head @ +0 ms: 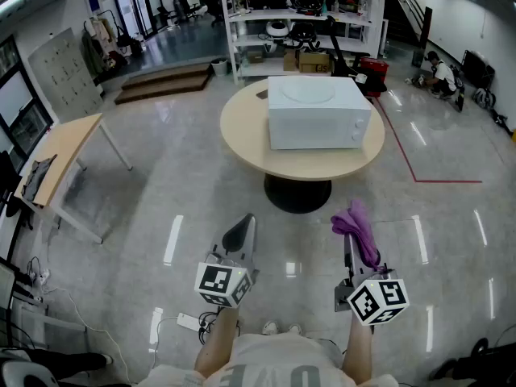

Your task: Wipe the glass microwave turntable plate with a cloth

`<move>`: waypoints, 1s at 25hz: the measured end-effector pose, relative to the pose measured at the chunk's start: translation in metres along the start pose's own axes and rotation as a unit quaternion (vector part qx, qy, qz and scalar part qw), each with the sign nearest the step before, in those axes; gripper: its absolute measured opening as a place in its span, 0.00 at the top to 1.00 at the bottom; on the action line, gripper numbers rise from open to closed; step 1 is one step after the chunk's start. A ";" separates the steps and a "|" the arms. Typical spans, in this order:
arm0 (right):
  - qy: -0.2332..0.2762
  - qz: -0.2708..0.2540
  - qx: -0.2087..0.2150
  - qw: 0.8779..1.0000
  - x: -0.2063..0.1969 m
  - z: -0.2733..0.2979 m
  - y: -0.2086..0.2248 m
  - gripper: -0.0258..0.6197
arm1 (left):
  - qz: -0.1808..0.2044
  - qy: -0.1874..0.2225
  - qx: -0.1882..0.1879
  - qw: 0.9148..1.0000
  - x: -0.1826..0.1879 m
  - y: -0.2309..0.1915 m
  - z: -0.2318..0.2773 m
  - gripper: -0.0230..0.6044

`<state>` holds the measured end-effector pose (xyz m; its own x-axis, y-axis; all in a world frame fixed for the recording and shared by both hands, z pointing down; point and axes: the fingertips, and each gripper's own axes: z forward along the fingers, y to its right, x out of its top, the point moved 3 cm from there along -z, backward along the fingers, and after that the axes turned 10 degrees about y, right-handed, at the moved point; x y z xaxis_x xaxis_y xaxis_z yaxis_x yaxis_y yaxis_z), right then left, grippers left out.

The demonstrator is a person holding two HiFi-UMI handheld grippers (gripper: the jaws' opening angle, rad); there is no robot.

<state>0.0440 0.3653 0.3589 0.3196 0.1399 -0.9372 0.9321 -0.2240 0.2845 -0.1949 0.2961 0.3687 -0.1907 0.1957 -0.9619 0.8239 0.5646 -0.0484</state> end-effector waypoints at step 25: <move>-0.047 -0.092 0.018 0.995 0.000 -0.042 0.040 0.89 | -0.012 0.000 0.007 1.000 -0.010 0.029 0.020 0.96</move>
<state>0.0884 0.3967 0.3784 0.1258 0.0917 -0.9878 0.9663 -0.2370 0.1010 -0.1583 0.2942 0.3717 -0.2100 0.1833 -0.9604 0.8271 0.5570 -0.0745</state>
